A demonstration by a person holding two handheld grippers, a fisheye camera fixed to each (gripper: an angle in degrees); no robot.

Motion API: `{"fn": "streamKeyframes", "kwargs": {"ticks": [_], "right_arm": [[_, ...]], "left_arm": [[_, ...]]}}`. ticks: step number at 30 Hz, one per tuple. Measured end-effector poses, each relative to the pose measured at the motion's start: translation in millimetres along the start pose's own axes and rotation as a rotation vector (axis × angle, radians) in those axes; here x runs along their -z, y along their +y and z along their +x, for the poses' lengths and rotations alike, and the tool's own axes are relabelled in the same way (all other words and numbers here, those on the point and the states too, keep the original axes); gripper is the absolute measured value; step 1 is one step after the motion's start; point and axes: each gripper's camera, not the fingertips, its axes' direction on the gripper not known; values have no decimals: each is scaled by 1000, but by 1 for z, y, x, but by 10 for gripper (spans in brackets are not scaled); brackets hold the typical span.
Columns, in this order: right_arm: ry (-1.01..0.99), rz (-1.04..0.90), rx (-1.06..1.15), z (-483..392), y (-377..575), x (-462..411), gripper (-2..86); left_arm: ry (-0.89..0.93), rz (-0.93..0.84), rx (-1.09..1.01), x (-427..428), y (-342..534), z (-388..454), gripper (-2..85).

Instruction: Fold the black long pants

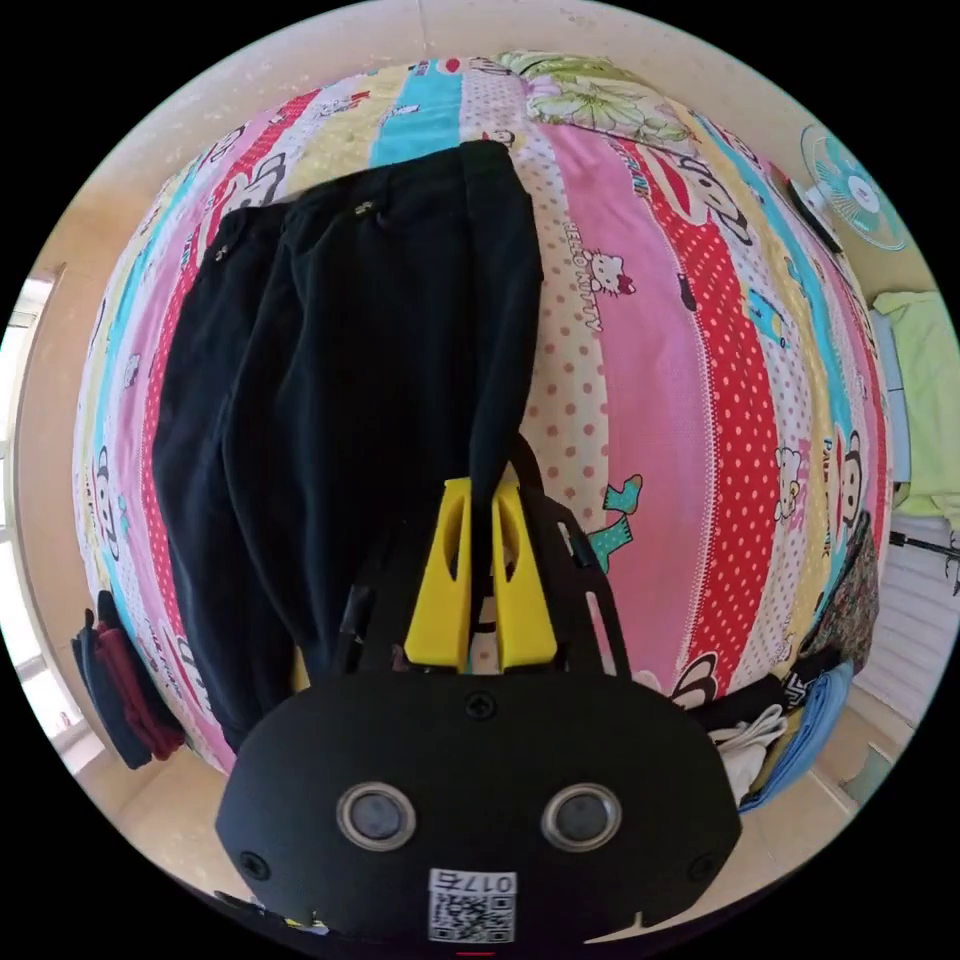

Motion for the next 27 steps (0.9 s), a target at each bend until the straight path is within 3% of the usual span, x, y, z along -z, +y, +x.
{"fn": "streamKeyframes", "kwargs": {"ticks": [2,4,8,10,12,15,17,20,24,27], "right_arm": [[-54,211,5,-30,18,37,42],[-69,287,97,-73,26,56,41],[-192,256,184,-165,23,40,49],[-216,174,229,-199,23,11,65],[-173,83,286,-224,29,-18,85],[-84,209,315,-220,72,-11,89],[-163,274,349,-184,129,16,88],[-196,303,262,-104,214,32,90],[-224,116,60,-7,316,7,98],[-382,-58,-32,39,408,-21,95]], "left_arm": [[92,43,68,39,-2,-16,30],[235,103,165,73,3,-38,28],[657,311,483,129,44,-102,28],[720,381,598,148,61,-120,31],[567,342,671,180,66,-137,39],[329,153,687,219,61,-156,61],[226,-7,685,237,59,-162,91],[37,-20,581,287,54,-154,93],[-38,-71,329,316,2,-133,114],[-80,-89,172,313,-49,-118,130]]}}
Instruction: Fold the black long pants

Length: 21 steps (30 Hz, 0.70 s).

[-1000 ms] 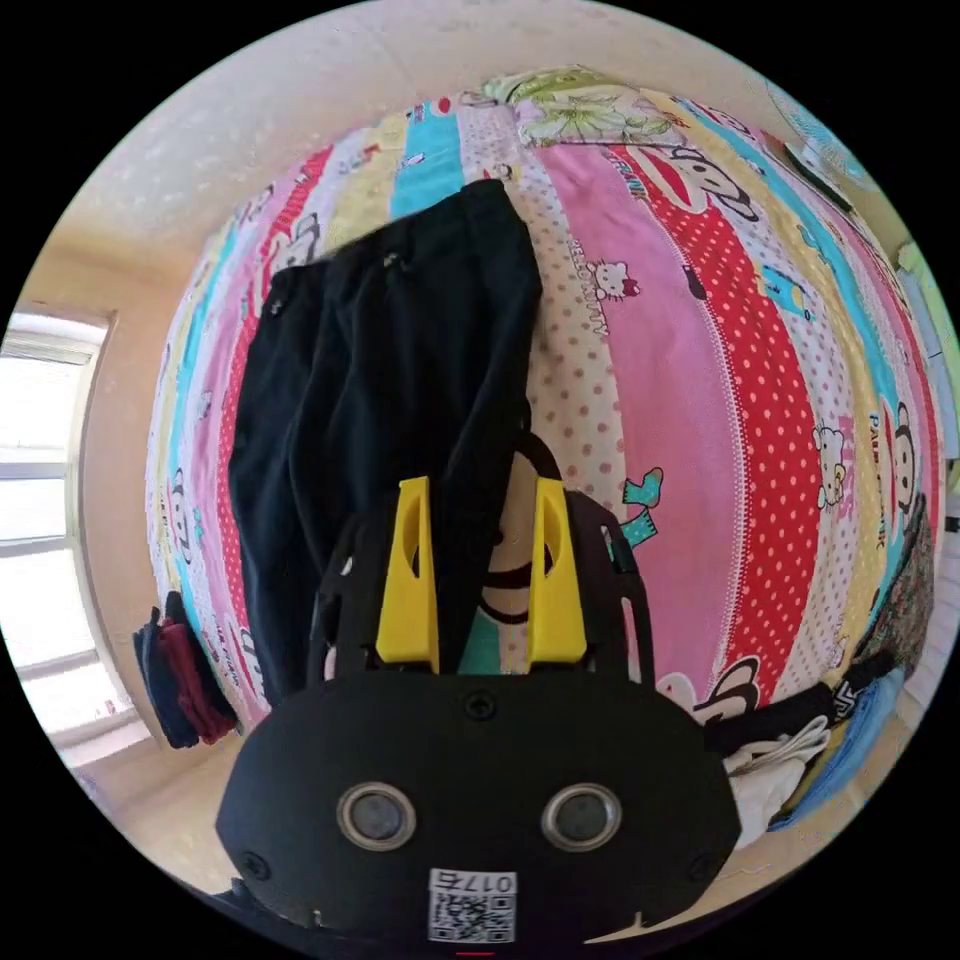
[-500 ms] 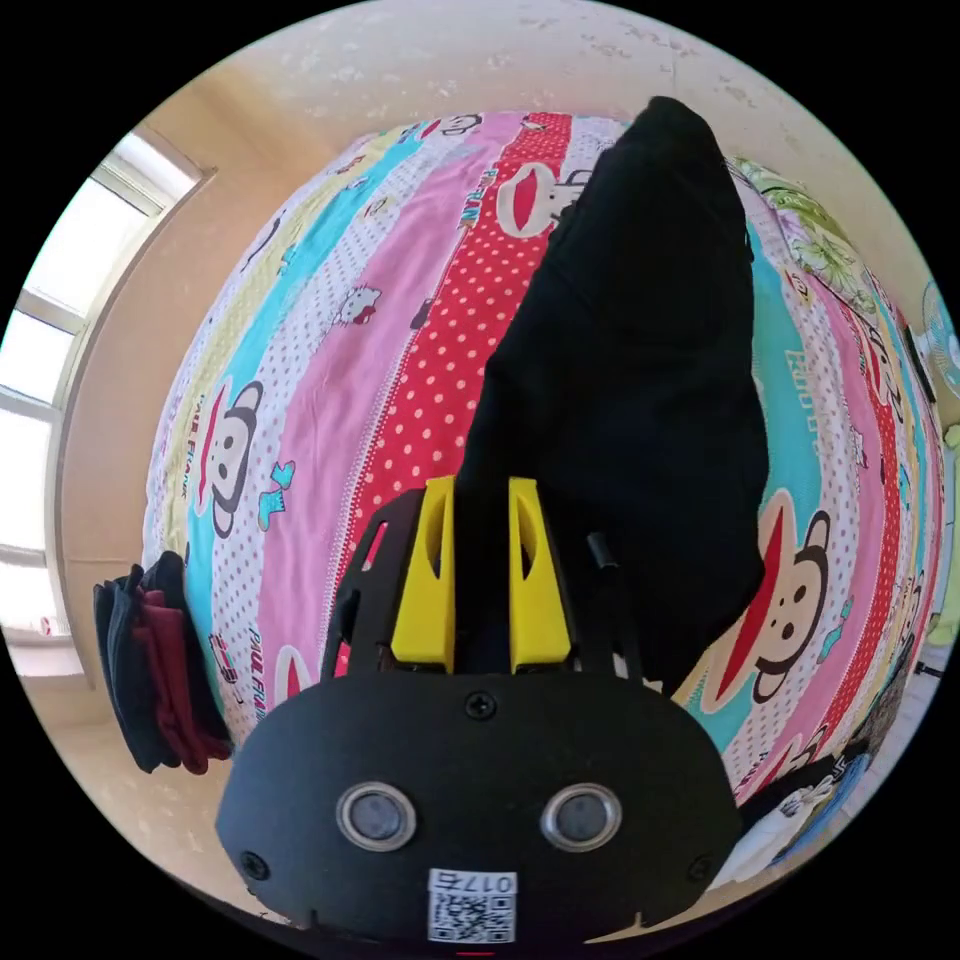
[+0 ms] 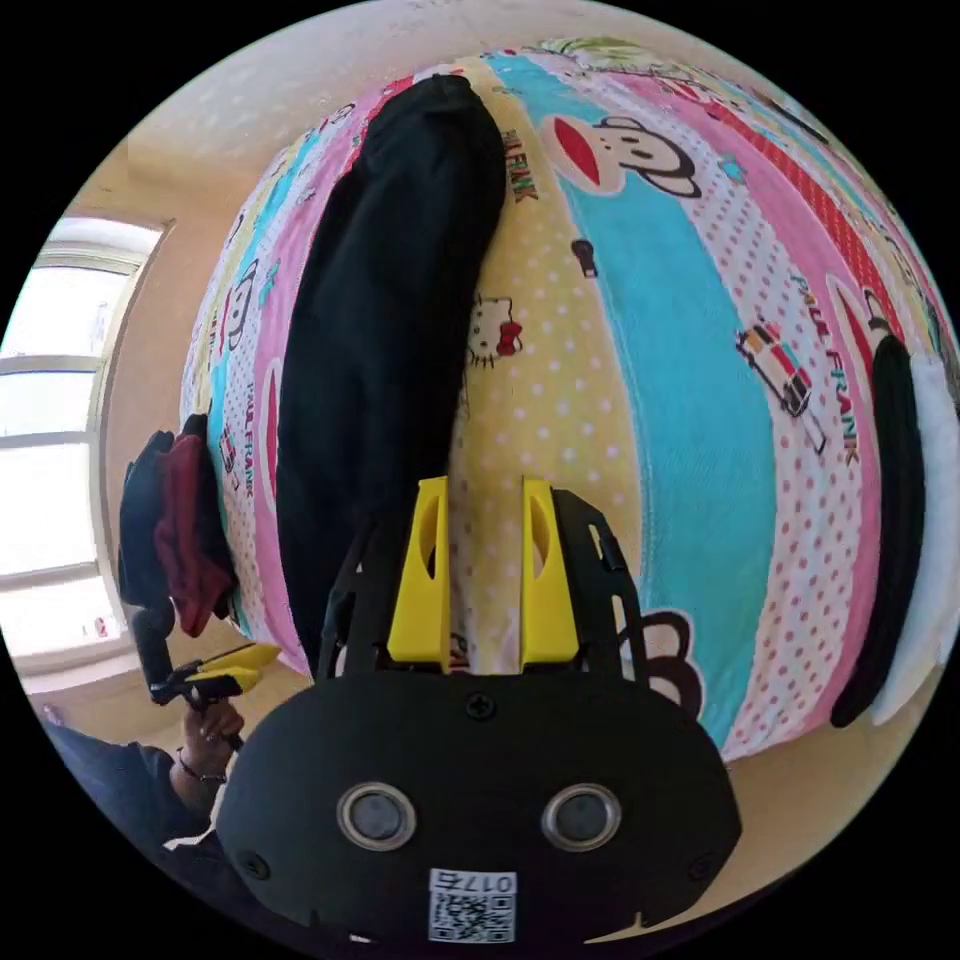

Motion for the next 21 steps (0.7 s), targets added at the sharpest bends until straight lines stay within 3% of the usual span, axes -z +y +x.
{"fn": "streamKeyframes", "kwargs": {"ticks": [7,11,14,17,21], "right_arm": [[-486,-164,-61,41,141,10,17],[-410,-241,15,37,195,32,6],[-306,-411,132,35,218,34,6],[-367,-379,172,49,235,69,11],[-409,-230,135,91,232,118,42]], "left_arm": [[73,-79,-179,16,-79,21,147],[36,-337,-183,-21,-64,25,159],[-24,-448,-154,-42,-22,24,76],[32,-349,-218,-14,13,40,53],[-68,-351,-162,7,30,39,77]]}}
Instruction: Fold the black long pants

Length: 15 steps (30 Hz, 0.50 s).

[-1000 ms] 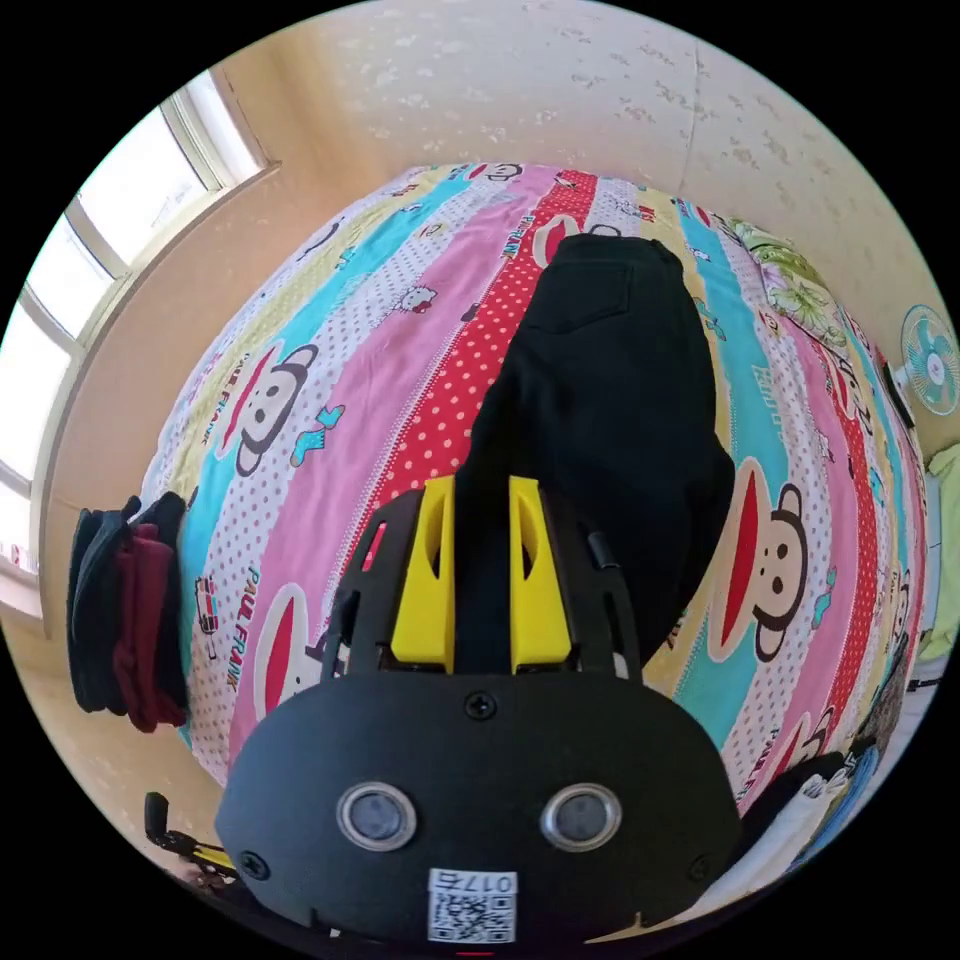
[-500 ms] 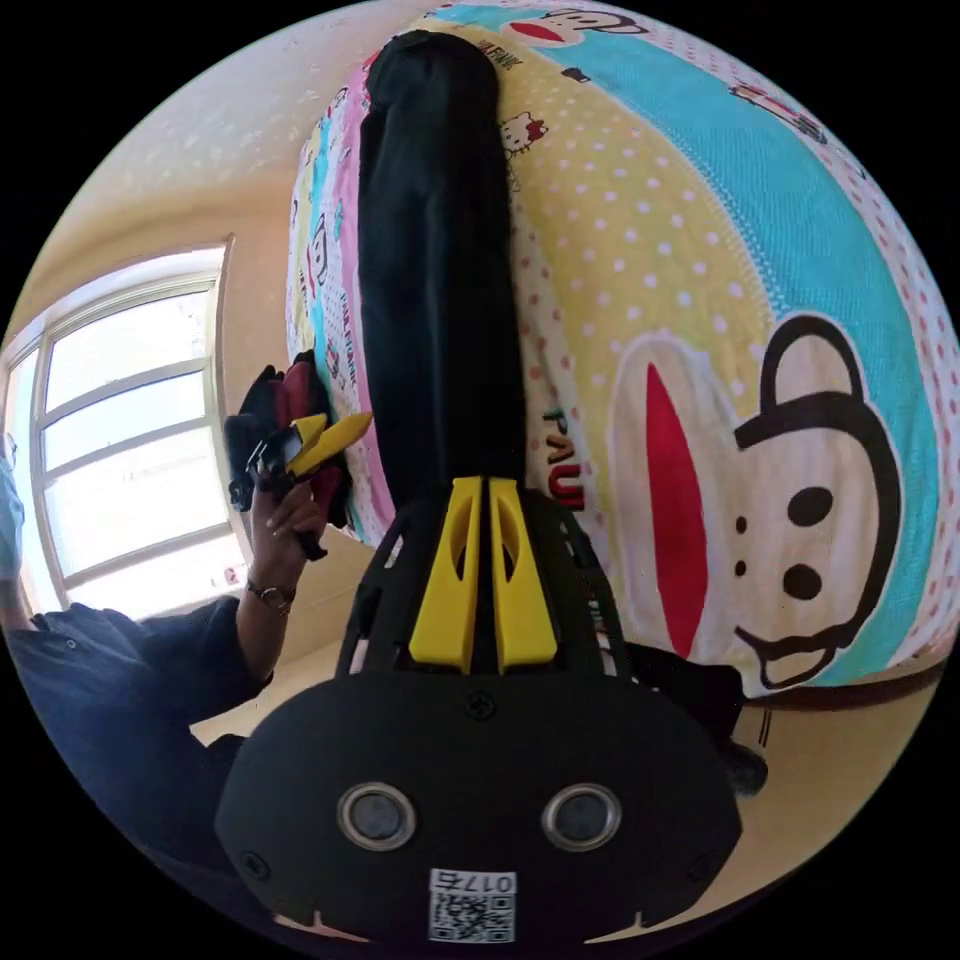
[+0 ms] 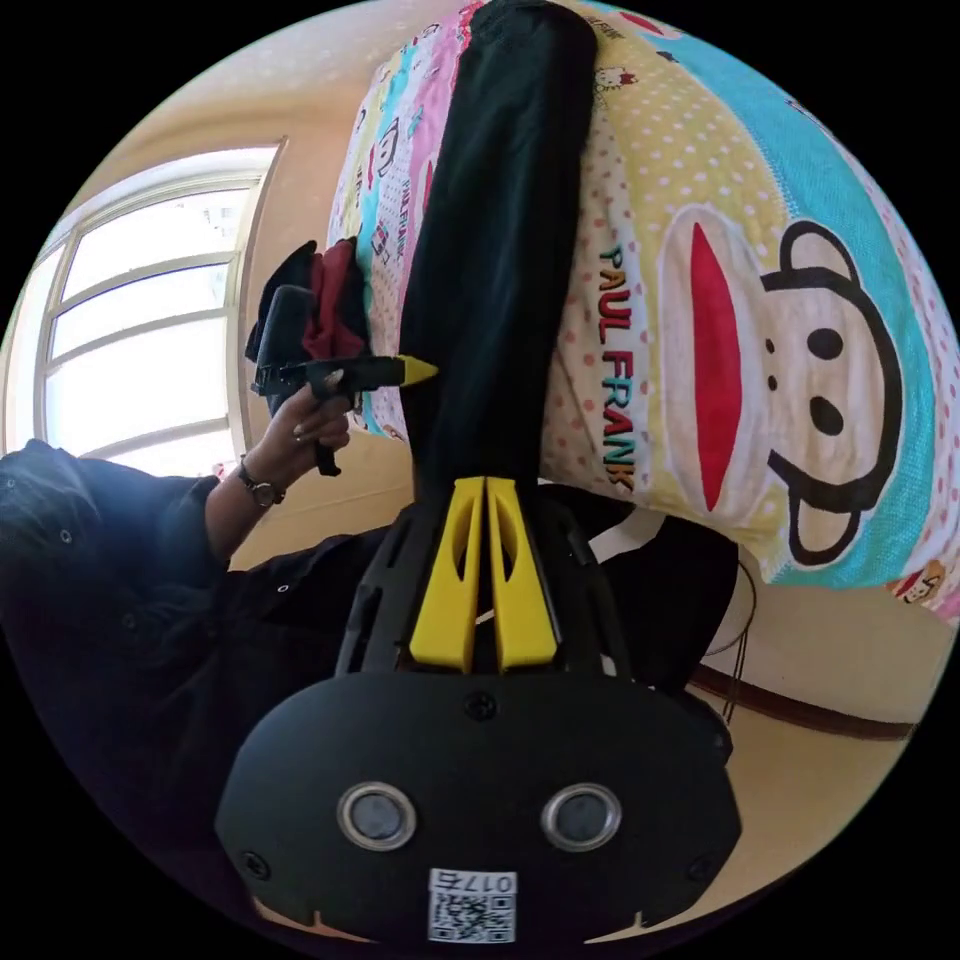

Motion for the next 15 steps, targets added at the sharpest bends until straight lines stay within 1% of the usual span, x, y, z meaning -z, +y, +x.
{"fn": "streamKeyframes", "kwargs": {"ticks": [1,2,3,5,7,9,11,12,14,15], "right_arm": [[-37,63,-31,14,-2,18,76],[-95,107,-74,30,-8,32,125],[-126,120,-89,38,-10,37,131],[-233,150,-108,61,-16,47,151],[-278,147,-153,72,-11,50,163],[-267,120,-146,74,-1,51,174],[-223,67,-52,75,13,51,184],[-249,58,-48,79,16,53,189],[-483,70,-55,96,21,64,199],[-548,60,-31,96,21,64,198]], "left_arm": [[6,-14,19,0,0,-5,90],[58,-40,46,-1,-1,-16,115],[167,-37,64,-1,-3,-27,141],[306,-44,84,-7,-5,-40,146],[334,-92,86,-20,-6,-46,116],[362,-117,139,-32,-1,-49,79],[439,-143,147,-34,-1,-42,65],[489,-152,106,-31,-3,-29,61],[522,-141,33,-21,-5,-5,58],[531,-128,-9,-16,-5,9,59]]}}
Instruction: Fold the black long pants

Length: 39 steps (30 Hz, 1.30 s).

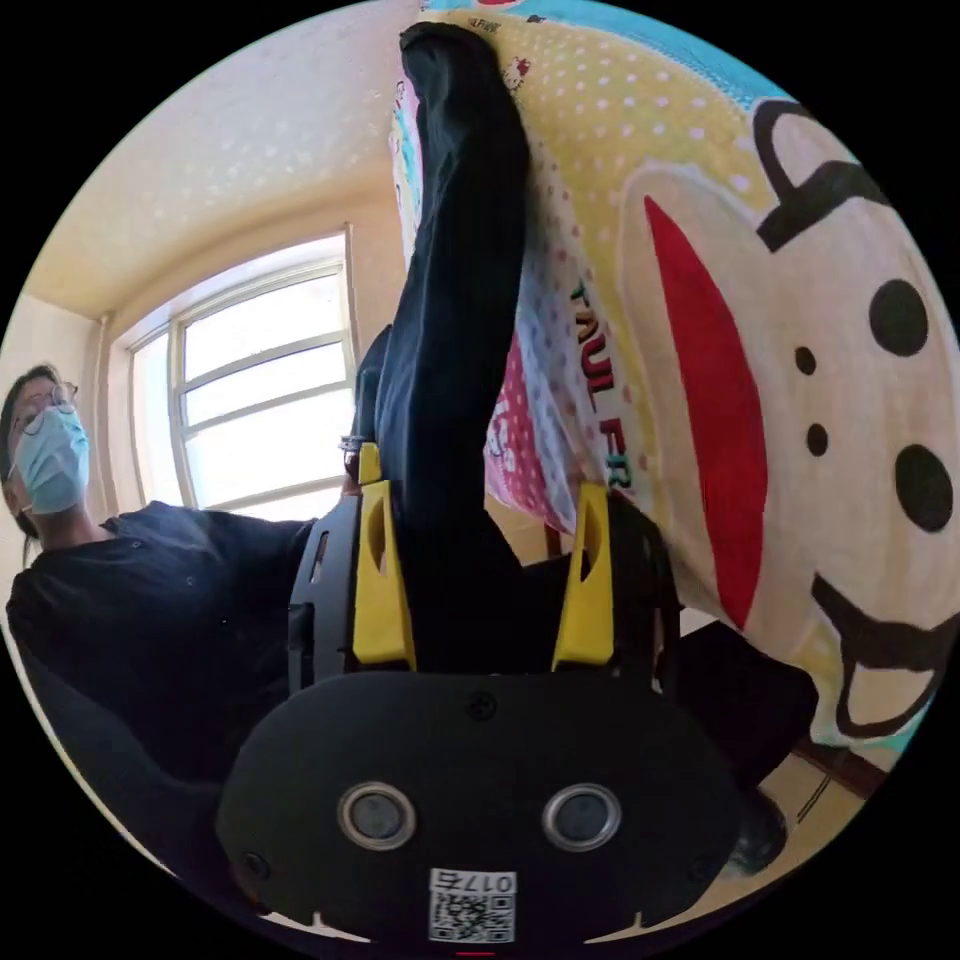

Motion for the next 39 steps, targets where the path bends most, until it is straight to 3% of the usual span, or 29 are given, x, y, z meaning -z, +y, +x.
{"fn": "streamKeyframes", "kwargs": {"ticks": [3,7,8,9,12,17,19,21,24,27,29,31,33,35,37,39], "right_arm": [[-273,-101,92,-8,2,-20,104],[-131,-24,127,-36,30,-2,49],[-117,-36,113,-43,37,2,48],[-103,-45,113,-47,42,3,47],[-84,-68,132,-76,61,3,41],[-333,13,181,-139,99,20,30],[-325,16,230,-171,108,28,29],[-299,53,291,-207,110,40,30],[-320,156,396,-241,94,73,32],[-177,68,416,-246,42,78,38],[-120,-55,304,-214,-24,58,67],[-148,-86,242,-176,-73,44,101],[-168,-60,141,-139,-114,40,127],[-18,54,81,-117,-137,50,147],[42,105,100,-120,-137,55,169],[10,107,222,-134,-127,51,180]], "left_arm": [[-61,-7,38,-5,1,0,68],[-234,81,122,33,14,-1,63],[-337,190,126,59,22,13,38],[-454,304,83,83,26,34,16],[-671,407,-137,105,-5,91,-5],[-868,194,-541,48,-122,132,-9],[-826,-36,-646,4,-155,120,-10],[-781,-271,-597,-60,-170,72,-10],[-675,-392,-568,-118,-136,31,-10],[-488,-450,-506,-166,-96,4,-10],[-380,-377,-382,-173,-87,-19,-10],[-255,-194,-158,-156,-83,-56,-10],[-26,119,99,-120,-62,-107,-10],[61,275,141,-99,-45,-120,-10],[-11,359,143,-81,-33,-114,-10],[-150,290,126,-74,-33,-104,-9]]}}
